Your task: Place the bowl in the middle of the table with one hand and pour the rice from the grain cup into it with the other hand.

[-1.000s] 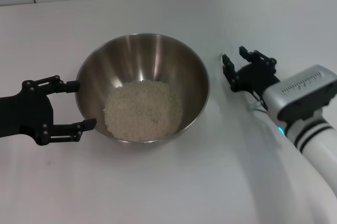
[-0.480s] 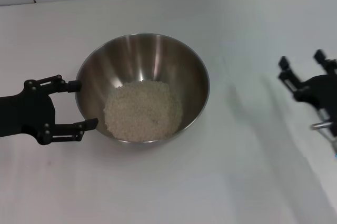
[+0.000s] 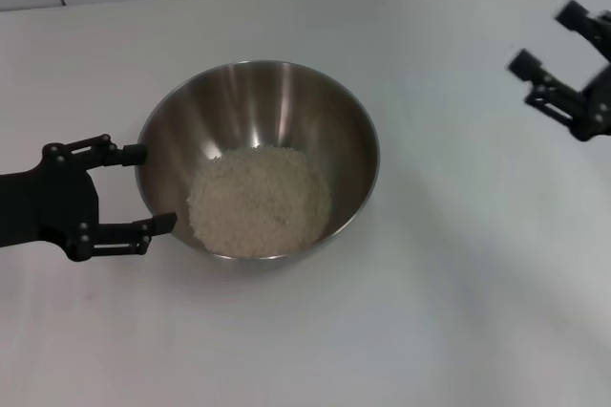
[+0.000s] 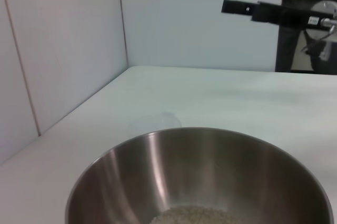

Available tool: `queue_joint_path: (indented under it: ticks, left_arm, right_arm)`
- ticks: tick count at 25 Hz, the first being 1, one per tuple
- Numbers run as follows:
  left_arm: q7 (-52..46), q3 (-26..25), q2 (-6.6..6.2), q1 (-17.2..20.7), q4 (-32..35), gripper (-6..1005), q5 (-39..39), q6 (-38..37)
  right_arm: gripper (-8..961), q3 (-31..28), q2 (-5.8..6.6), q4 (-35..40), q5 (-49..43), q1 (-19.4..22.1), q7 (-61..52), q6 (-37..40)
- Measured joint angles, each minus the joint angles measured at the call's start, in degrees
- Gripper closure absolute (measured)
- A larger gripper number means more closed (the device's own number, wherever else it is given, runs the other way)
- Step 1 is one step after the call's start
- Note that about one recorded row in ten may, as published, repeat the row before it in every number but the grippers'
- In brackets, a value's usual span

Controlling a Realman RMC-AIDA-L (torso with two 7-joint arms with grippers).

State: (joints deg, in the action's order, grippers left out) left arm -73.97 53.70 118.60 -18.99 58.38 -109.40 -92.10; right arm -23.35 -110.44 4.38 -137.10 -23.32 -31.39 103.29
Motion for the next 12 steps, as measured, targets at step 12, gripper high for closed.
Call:
queue_joint_path:
  ticks: [12]
  left_arm:
    - [-0.22,-0.18,-0.16,0.0,0.91,133,0.03,0.37]
  right_arm:
    - [121,26.1,-9.0,38.91,3.55,-11.89,-25.56,5.37]
